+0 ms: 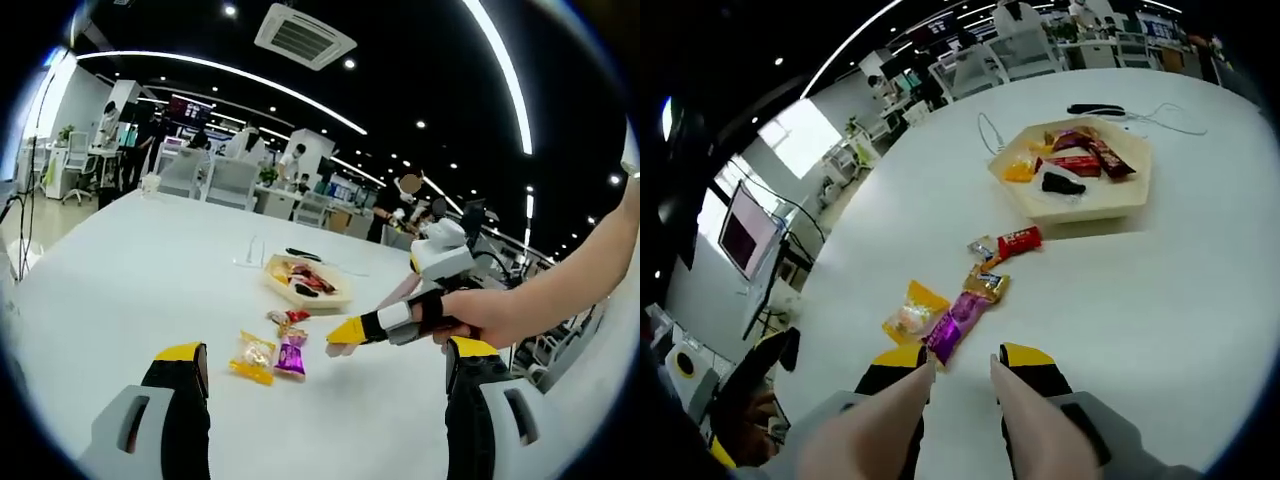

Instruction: Place the target food into the container with the food tongs after gripping and lifting it, then release it inside without dropping or visibly crushing the food.

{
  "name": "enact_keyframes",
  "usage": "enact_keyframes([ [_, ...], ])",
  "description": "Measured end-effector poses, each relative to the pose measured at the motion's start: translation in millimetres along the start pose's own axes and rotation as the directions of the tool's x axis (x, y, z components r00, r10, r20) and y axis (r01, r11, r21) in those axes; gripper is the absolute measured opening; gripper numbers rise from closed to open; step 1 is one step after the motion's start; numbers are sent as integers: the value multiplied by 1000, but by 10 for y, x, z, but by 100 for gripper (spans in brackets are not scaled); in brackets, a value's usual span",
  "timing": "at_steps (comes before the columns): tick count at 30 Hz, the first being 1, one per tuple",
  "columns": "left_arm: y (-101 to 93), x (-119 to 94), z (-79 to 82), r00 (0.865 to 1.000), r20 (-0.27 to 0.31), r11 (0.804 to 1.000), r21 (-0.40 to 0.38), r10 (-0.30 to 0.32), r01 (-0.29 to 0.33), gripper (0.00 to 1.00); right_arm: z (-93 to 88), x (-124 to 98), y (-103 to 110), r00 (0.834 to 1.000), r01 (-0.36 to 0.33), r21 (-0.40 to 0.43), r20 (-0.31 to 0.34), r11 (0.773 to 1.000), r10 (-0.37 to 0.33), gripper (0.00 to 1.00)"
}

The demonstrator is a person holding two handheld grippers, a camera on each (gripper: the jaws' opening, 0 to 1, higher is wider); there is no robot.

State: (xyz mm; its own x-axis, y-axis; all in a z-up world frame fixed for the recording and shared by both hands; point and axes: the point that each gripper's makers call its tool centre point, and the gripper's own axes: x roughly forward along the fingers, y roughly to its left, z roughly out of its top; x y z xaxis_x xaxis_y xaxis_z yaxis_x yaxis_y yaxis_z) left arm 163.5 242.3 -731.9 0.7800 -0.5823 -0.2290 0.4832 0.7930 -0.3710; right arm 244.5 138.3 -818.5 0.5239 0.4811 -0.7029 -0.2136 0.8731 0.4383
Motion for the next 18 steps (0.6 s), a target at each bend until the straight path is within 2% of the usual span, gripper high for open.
enact_keyframes([
  [3,4,-14,-36,1000,-6,1000,-6,-1,1,99,47,18,-21,1000,23,28,15,999,-24,29],
  [8,-29,-12,-109,999,-34,1000,11,-12,13,99,87,39,-8,999,24,63,30,998,-26,29],
  [12,-52,-23,-129,999,-41,1000,19,-20,21,99,43,61,60,999,19,107,24,994,-22,29],
  [13,-52,-26,-140,999,-44,1000,17,-22,23,99,10,72,135,1000,10,68,18,998,-11,29],
  [15,-42,-23,-165,999,-50,1000,10,-21,21,99,-22,83,173,1000,19,41,20,999,-20,29],
  [18,-40,-22,-181,998,-60,1000,6,-21,21,99,-53,136,182,1000,22,72,20,997,-23,29],
])
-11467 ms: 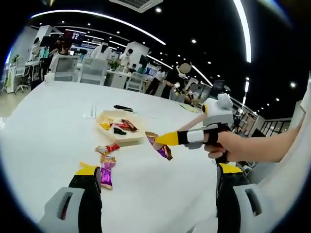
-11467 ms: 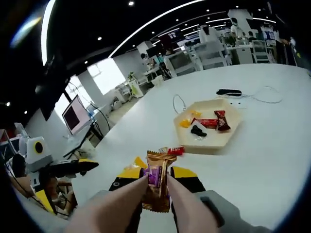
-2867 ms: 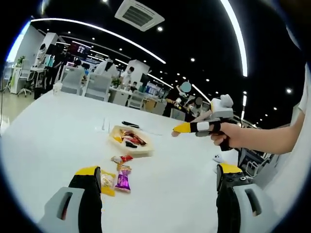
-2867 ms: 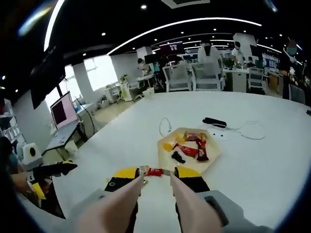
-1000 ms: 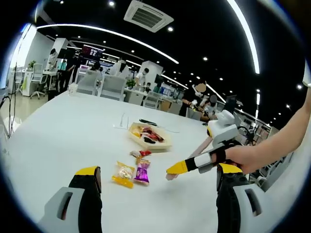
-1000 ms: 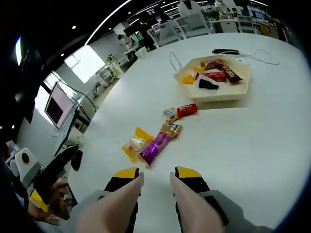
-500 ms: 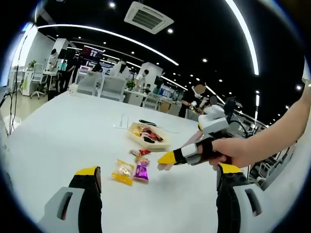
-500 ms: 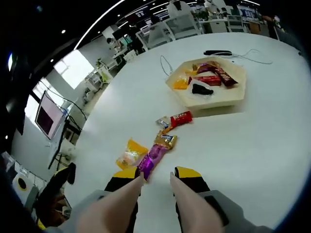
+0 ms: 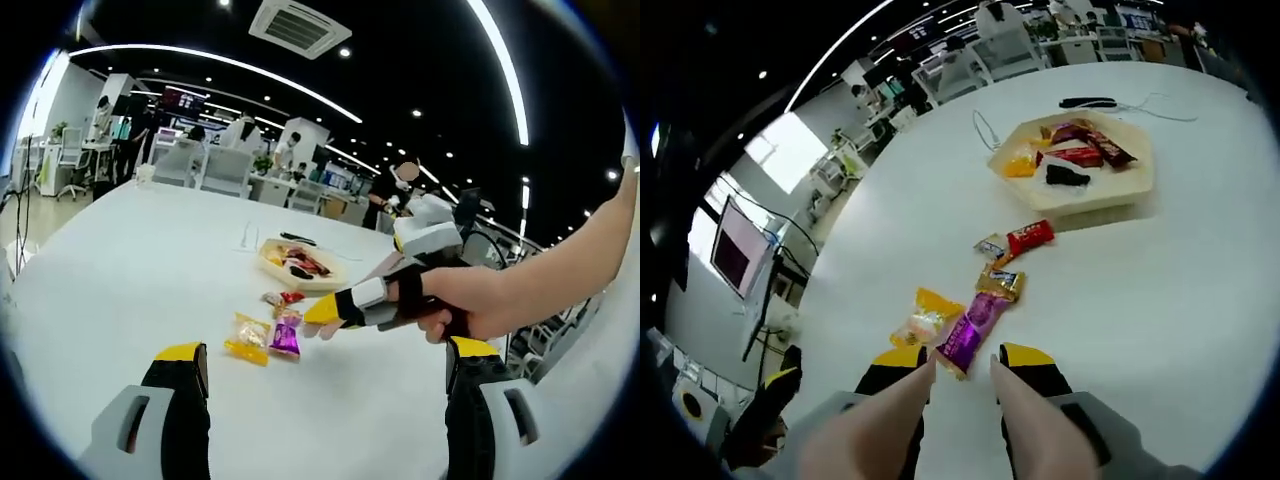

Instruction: Place the target food into the container with the food tongs after gripping and lifting it, then release it inside without dropping or visibly crushing the food.

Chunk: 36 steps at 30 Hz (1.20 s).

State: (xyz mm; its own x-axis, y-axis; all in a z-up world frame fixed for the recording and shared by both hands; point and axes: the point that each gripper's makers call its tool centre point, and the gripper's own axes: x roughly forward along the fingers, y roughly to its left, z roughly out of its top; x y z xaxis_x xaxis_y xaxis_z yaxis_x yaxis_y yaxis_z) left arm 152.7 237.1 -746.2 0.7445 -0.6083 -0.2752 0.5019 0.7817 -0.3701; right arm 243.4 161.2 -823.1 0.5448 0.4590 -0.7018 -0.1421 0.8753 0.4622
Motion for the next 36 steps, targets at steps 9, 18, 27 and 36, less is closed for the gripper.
enact_keyframes([
  [9,67,-22,10,1000,-7,1000,0,6,-6,99,80,73,80,1000,2,-20,-1,1000,-2,29],
  [18,72,-16,-36,1000,-12,1000,-11,9,-9,99,136,175,38,999,48,-17,-14,999,-48,29],
  [27,106,-32,-33,1000,-16,1000,-13,10,-10,99,168,241,45,997,68,-3,-19,998,-68,29],
  [36,151,-88,-71,1000,-16,999,-26,18,-19,99,66,341,52,995,87,-37,-52,996,-88,29],
])
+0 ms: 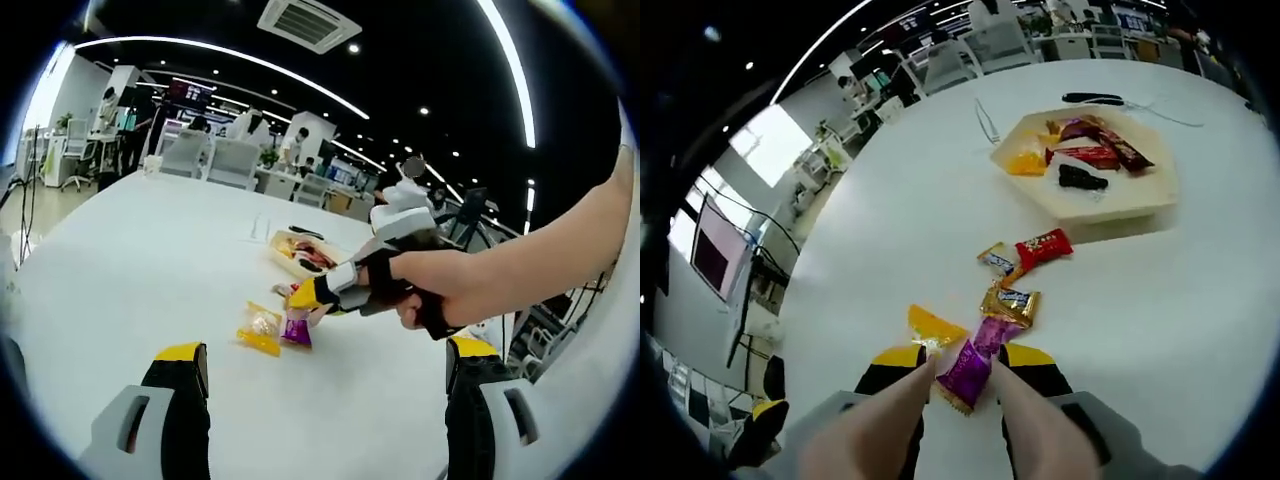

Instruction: Place the target food into the container with the food tongs after gripping and lifting it, then release it inside without dropping or visibly crushing the food.

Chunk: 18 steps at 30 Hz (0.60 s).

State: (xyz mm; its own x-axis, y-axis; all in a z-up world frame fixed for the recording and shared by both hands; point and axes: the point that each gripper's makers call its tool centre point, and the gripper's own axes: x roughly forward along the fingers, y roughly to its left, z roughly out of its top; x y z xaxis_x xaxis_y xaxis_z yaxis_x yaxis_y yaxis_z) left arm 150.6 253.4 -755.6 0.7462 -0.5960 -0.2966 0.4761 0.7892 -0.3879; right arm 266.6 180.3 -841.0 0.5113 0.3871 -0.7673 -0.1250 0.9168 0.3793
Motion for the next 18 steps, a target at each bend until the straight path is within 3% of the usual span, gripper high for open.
enact_keyframes([
  [5,36,20,-78,1000,-8,999,-34,1,-1,99,-25,54,-4,1000,19,-32,-13,999,-20,29],
  [8,-7,31,-79,1000,-18,999,-27,-19,18,99,84,56,-25,998,41,-80,41,996,-37,29],
  [16,22,30,-2,1000,-3,999,-36,-26,26,99,41,187,-48,998,70,-129,-2,989,-71,29],
  [18,36,27,-11,1000,-5,999,-34,-22,22,99,50,199,-47,997,80,-196,-2,977,-82,28],
])
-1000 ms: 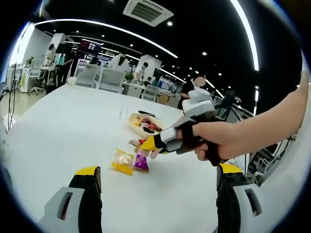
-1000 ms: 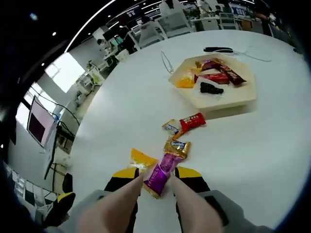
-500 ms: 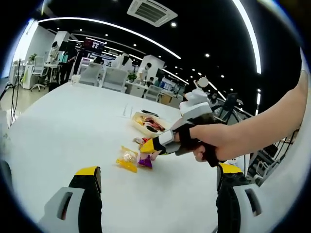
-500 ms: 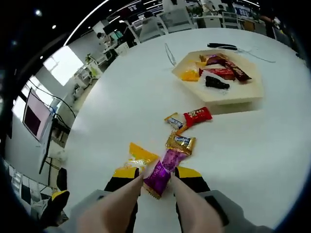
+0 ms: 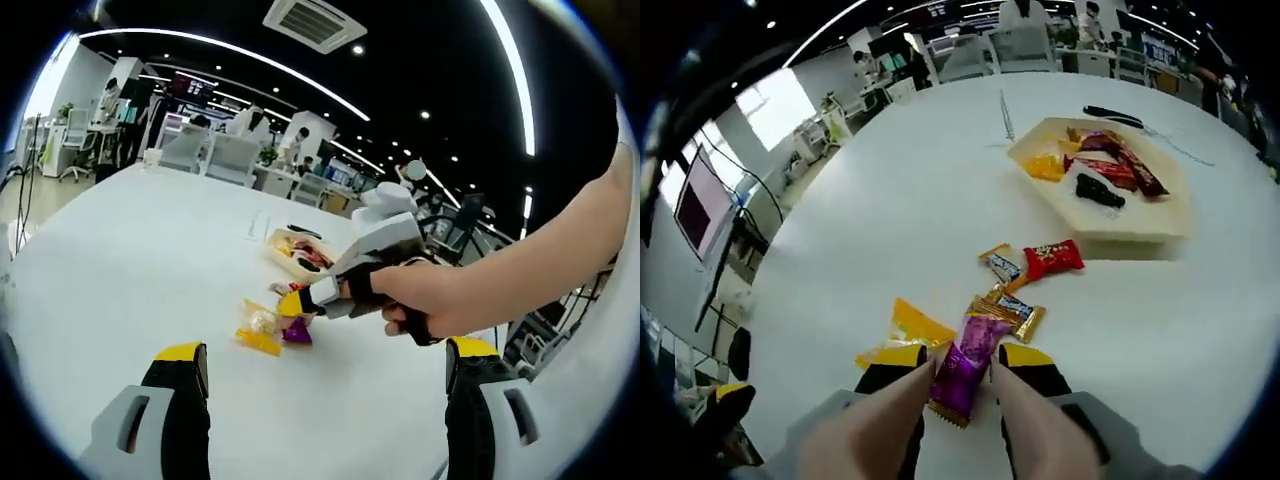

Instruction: Place the target food into the container with the food tongs after gripping and lifting it, then release it inside without dropping or visibly crushing the food.

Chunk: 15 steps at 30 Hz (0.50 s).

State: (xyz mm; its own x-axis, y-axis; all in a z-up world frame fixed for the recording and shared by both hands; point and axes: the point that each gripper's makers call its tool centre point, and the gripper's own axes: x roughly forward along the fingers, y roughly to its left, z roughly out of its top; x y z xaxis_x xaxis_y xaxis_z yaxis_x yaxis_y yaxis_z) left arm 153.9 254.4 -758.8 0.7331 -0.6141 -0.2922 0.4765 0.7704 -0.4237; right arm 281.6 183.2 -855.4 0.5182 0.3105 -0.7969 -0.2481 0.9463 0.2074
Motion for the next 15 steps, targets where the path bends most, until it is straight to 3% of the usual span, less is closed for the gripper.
enact_keyframes([
  [3,2,1,-22,1000,-2,1000,-5,2,-2,99,-29,2,27,1000,8,-181,-22,983,-13,27],
  [6,-32,13,-71,1000,-14,1000,-4,-4,4,99,-66,-6,85,1000,-10,-344,-13,939,5,25],
  [8,-58,14,-91,1000,-19,1000,-2,-9,9,99,-63,-20,113,999,-29,-373,3,927,32,24],
  [11,-76,14,-115,1000,-24,1000,-4,-13,13,99,-94,-42,88,999,-54,-353,-23,934,49,23],
  [13,-90,6,-128,999,-28,1000,-4,-15,15,99,-123,-62,83,995,-99,-385,-48,917,87,23],
  [15,-90,-2,-122,999,-29,1000,-5,-15,14,99,-175,-119,166,978,-206,-432,-64,878,198,22],
])
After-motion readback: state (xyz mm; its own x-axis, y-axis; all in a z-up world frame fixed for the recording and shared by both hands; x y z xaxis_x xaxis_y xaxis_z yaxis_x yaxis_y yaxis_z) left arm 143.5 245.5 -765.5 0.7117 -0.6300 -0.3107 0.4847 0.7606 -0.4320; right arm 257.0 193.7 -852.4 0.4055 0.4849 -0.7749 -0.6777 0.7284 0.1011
